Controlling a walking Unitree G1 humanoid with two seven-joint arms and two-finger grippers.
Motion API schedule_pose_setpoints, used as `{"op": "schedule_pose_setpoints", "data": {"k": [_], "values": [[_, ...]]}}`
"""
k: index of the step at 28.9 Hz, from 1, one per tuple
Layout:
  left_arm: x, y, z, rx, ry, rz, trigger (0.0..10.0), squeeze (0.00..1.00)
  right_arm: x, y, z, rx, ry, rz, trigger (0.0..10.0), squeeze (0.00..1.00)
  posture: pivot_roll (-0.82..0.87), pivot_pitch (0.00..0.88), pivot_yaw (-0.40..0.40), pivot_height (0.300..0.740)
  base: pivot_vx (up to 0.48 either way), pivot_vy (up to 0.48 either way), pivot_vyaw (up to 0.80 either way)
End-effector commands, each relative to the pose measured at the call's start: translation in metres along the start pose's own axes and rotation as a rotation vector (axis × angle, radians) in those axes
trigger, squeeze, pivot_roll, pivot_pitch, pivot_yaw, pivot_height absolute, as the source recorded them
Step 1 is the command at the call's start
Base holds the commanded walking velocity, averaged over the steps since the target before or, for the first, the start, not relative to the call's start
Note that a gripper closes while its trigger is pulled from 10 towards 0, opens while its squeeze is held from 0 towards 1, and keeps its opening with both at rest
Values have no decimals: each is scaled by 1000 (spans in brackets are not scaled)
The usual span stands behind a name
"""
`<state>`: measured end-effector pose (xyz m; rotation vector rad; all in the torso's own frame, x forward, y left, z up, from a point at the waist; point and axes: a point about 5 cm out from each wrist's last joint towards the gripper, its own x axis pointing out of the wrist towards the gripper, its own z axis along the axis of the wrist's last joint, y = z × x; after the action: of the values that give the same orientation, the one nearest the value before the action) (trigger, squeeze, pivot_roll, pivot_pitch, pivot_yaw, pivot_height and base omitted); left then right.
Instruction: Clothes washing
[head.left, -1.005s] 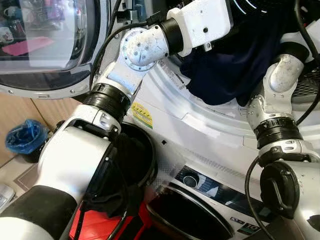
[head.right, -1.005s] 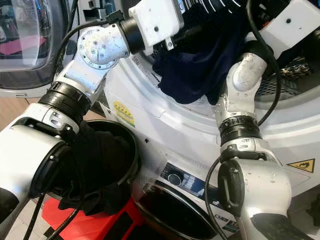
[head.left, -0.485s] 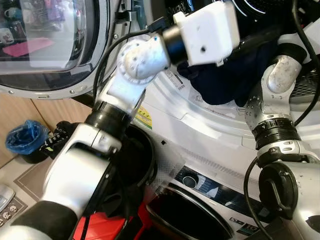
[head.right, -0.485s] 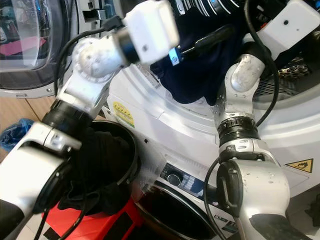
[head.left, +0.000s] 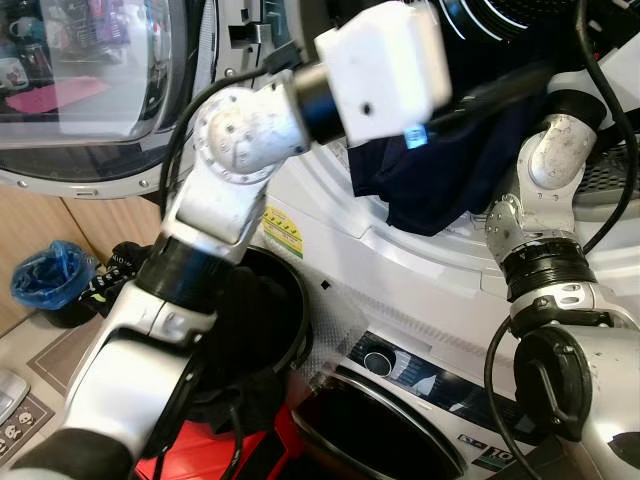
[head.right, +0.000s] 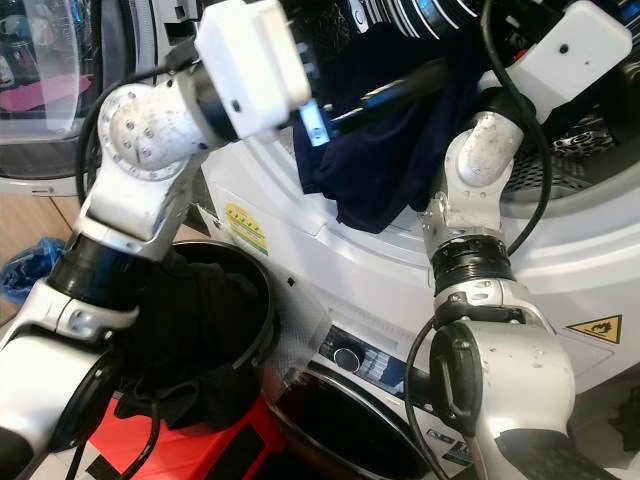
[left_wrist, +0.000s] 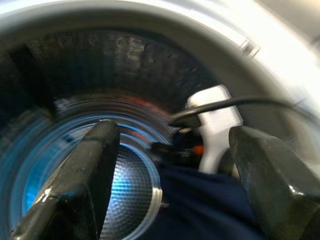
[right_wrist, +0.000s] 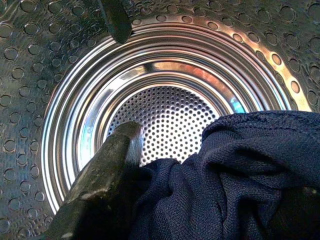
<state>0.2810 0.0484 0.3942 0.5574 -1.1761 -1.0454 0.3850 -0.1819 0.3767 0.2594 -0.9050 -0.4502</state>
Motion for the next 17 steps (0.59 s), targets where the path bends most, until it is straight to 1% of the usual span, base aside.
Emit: {"op": "schedule_pose_setpoints", "data": {"k": [1,3,5,6,7,8,10,11,12,14,16,17], "values": [[2,4,19,-39,-65,8,10000,0,-12,-25,-25,-58,102,-45,10000,0,93,128,1,740,0,0,0],[-3,5,20,-38,-51,61,10000,0,-12,-25,-25,-59,104,-46,10000,0,94,128,2,740,0,0,0],[-4,4,20,-34,-41,75,10000,0,-12,-25,-25,-60,105,-46,10000,0,94,128,2,740,0,0,0],[-9,6,-10,-68,39,114,10000,0,-12,-26,-26,-62,106,-45,10000,0,94,128,2,740,0,0,0],[-12,4,-22,-88,74,118,10000,0,-12,-26,-26,-63,107,-45,10000,0,95,129,1,740,0,0,0],[-17,1,-34,-140,117,131,10000,0,-12,-27,-26,-63,107,-46,10000,0,94,130,3,740,0,0,0],[-19,0,-38,-178,128,155,10000,0,-12,-27,-26,-64,106,-46,10000,0,94,130,3,740,0,0,0],[-23,-1,-44,-224,153,206,10000,0,-12,-27,-25,-64,105,-44,10000,0,94,129,4,740,0,0,0],[-23,-1,-44,-224,153,206,10000,0,-12,-27,-25,-64,105,-44,10000,0,94,129,4,740,0,0,0],[-29,-5,-51,-273,205,254,10000,0,-12,-27,-26,-65,105,-43,10000,0,94,129,3,740,0,0,0],[-31,-8,-52,-299,213,257,10000,0,-12,-27,-26,-66,105,-43,10000,0,93,129,2,740,0,0,0],[-31,-10,-52,-326,212,253,10000,0,-12,-27,-26,-66,105,-43,10000,0,93,129,2,740,0,0,0]]}}
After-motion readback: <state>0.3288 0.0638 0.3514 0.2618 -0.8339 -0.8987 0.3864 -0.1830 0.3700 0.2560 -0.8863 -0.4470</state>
